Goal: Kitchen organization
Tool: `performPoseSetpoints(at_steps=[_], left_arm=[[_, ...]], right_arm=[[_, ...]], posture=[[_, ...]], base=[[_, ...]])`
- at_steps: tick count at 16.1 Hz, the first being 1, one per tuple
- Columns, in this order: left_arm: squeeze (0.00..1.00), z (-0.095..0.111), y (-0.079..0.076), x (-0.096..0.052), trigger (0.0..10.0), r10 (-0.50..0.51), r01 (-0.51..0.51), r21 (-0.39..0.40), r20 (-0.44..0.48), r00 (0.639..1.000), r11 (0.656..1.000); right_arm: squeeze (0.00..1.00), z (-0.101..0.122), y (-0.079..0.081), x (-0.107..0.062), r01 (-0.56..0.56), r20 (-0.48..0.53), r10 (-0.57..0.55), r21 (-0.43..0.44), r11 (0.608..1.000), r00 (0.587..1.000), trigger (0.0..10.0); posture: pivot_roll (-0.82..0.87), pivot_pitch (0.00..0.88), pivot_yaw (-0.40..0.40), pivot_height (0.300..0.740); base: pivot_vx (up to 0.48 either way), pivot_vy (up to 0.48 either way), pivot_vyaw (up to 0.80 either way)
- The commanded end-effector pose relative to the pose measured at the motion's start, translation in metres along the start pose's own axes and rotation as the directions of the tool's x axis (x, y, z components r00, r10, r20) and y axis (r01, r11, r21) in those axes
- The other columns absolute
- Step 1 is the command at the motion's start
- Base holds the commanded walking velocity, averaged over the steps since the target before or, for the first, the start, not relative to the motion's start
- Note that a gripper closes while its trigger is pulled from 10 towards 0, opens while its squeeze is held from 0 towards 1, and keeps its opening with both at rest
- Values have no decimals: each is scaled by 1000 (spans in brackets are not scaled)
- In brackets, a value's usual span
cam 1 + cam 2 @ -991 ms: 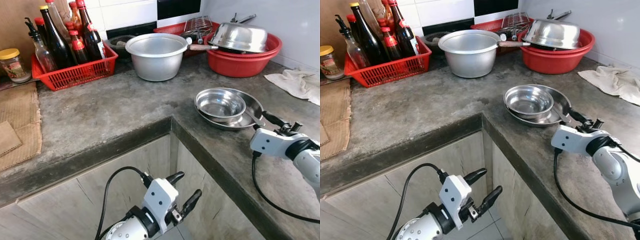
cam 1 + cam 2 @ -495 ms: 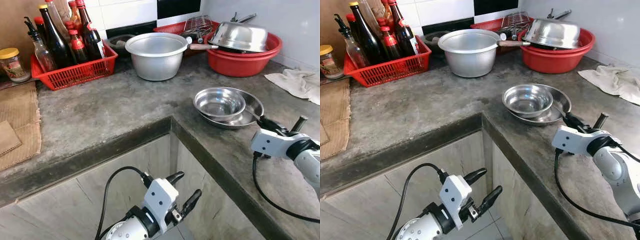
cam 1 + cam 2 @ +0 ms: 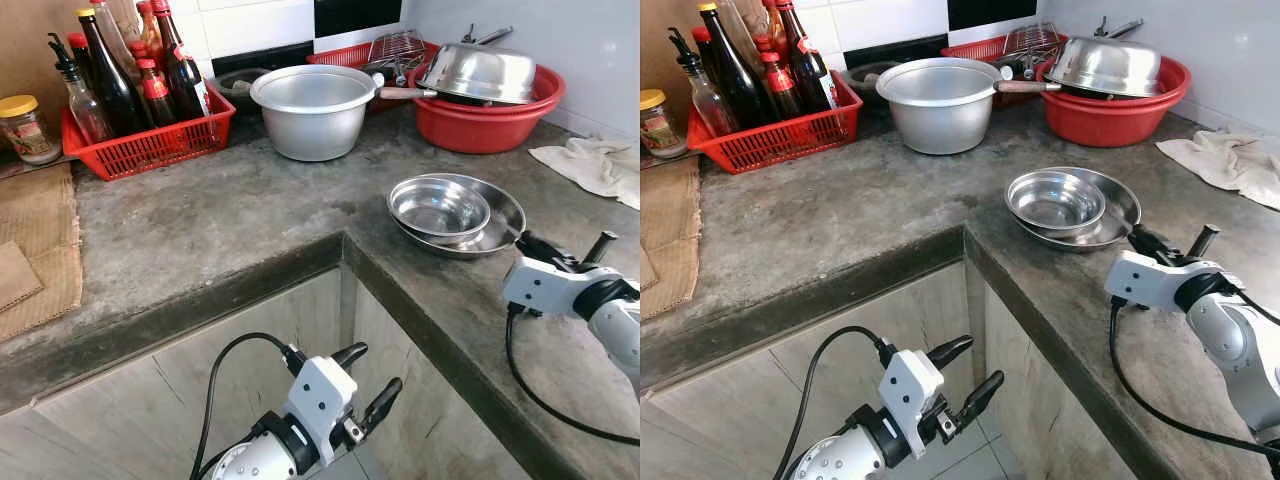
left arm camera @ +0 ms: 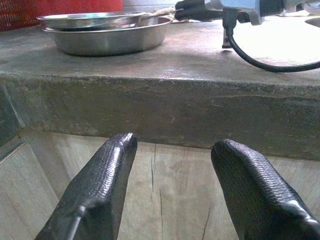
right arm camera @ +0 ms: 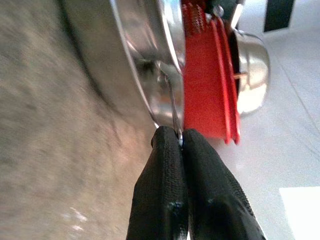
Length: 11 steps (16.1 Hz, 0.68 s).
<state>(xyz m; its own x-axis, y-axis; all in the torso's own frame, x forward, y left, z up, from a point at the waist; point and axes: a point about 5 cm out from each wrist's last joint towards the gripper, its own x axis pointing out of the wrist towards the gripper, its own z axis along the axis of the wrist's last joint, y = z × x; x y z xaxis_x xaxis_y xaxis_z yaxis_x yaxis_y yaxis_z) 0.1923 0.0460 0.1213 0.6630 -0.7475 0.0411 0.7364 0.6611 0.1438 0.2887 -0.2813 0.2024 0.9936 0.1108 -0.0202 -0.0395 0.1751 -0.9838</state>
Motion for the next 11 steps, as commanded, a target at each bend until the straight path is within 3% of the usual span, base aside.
performPoseSetpoints(at_steps=[1, 4, 8, 11], left_arm=[[0, -1, 0, 0, 10000, -2, 2, 9, -2, 1000, 1000], [0, -2, 0, 0, 10000, -3, 3, 10, -4, 1000, 1000], [0, -3, 0, 0, 10000, -3, 3, 12, -7, 1000, 1000], [0, -3, 1, -1, 10000, 4, -4, 6, -9, 1000, 1000]], right_arm=[[0, -4, -11, -1, 72, -38, -72, -1, 997, 997, 0], [0, 2, -13, 1, 145, -45, -143, 62, 987, 989, 0], [0, 13, -10, 0, 234, -75, -222, 301, 924, 972, 0], [0, 19, -7, -2, 317, -164, -271, 516, 796, 948, 0]], posture=[[74, 100, -7, 740], [77, 94, -4, 740], [79, 84, -2, 740], [80, 83, 2, 740]], base=[[0, 0, 0], [0, 0, 0], [0, 0, 0], [0, 0, 0]])
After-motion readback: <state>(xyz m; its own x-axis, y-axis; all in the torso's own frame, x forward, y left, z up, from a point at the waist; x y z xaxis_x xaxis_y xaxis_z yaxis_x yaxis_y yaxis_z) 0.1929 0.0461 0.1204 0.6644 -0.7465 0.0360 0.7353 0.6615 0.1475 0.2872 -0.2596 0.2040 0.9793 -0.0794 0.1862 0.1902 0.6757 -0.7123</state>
